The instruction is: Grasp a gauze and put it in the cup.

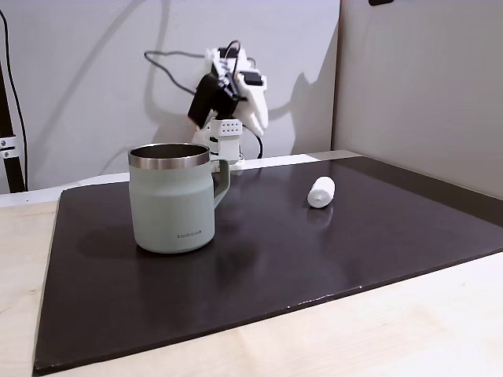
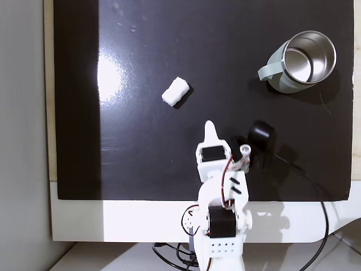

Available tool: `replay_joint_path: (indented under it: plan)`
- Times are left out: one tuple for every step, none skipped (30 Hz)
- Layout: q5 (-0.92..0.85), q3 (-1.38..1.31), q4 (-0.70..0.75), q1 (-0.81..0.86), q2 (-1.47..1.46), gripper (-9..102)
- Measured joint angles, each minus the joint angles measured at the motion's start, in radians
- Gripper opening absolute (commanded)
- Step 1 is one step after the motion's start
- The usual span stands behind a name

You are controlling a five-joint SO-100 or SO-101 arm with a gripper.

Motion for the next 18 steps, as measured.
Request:
replay_joint_path:
  plan:
    - [-0.005,-0.046,0.003,-0.005,-0.066,11]
    - [-0.008,-0.092,0.011,-0.006,-0.127,13]
    - [-0.014,-0.137,0.017,-0.012,-0.187,15]
    - [-0.020,-0.178,0.023,-0.020,-0.245,17]
    - [-0.026,-0.218,0.029,-0.031,-0.304,19]
    - [-0.029,-0.256,0.037,-0.035,-0.351,20]
    - [-0.034,-0.293,0.043,-0.035,-0.400,22]
    - [-0.038,-0.325,0.048,-0.035,-0.446,24]
    - [-0.046,-0.356,0.051,-0.029,-0.491,25]
    - [-0.052,-0.383,0.051,-0.031,-0.535,26]
    - [-0.058,-0.411,0.054,-0.035,-0.578,27]
    - [-0.066,-0.434,0.055,-0.046,-0.621,28]
    - [-0.075,-0.462,0.058,-0.054,-0.667,28]
    - [-0.084,-0.486,0.064,-0.057,-0.710,29]
    - [-0.097,-0.514,0.069,-0.060,-0.755,29]
    - [-0.107,-0.540,0.077,-0.058,-0.804,29]
    - [-0.121,-0.569,0.086,-0.067,-0.862,29]
    - [-0.129,-0.595,0.092,-0.074,-0.908,29]
